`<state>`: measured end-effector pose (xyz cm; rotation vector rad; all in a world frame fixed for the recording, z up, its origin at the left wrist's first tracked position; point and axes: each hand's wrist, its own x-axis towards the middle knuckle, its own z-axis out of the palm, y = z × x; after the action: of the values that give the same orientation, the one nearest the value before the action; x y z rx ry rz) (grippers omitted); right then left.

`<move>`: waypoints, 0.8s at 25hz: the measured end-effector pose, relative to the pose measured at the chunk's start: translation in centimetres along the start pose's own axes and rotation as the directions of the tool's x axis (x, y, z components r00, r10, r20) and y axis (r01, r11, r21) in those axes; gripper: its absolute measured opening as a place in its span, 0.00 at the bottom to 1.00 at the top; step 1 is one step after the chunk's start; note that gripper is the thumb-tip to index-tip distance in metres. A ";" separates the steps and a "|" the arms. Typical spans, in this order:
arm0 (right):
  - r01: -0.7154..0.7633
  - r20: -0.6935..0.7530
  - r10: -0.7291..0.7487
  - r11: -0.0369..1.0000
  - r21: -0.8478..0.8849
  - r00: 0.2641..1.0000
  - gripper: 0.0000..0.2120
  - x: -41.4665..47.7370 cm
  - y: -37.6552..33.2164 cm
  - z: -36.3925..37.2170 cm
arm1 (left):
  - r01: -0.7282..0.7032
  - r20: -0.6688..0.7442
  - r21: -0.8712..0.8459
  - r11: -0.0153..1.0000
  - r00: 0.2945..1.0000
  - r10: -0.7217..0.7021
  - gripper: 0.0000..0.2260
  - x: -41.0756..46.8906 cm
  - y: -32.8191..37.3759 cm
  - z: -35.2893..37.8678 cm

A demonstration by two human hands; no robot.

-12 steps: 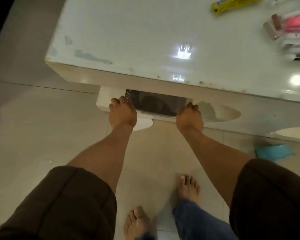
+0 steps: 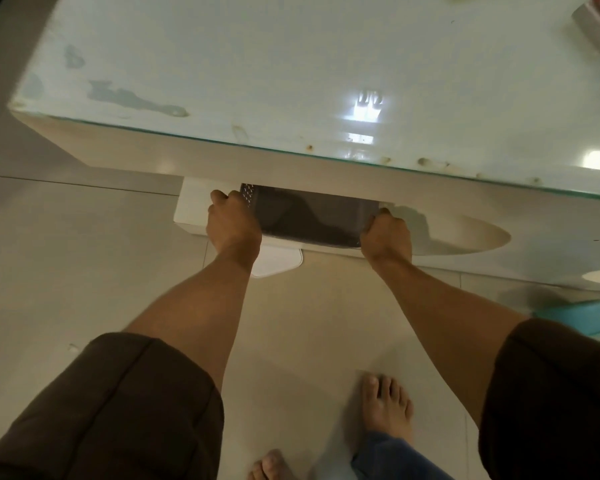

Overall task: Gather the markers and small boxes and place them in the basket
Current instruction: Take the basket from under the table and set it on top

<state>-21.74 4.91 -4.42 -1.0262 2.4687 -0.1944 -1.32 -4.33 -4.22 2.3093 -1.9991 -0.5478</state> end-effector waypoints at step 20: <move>0.412 0.510 -0.279 0.895 -0.169 0.814 0.13 -29.5 -6.9 -7.9 | 0.572 0.077 -0.093 0.815 0.820 -0.567 0.11 -28.3 -19.0 -20.6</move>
<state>-2.76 20.31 15.20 -1.4476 1.8749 0.2705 19.64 22.09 16.93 2.8285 -1.2033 -0.7158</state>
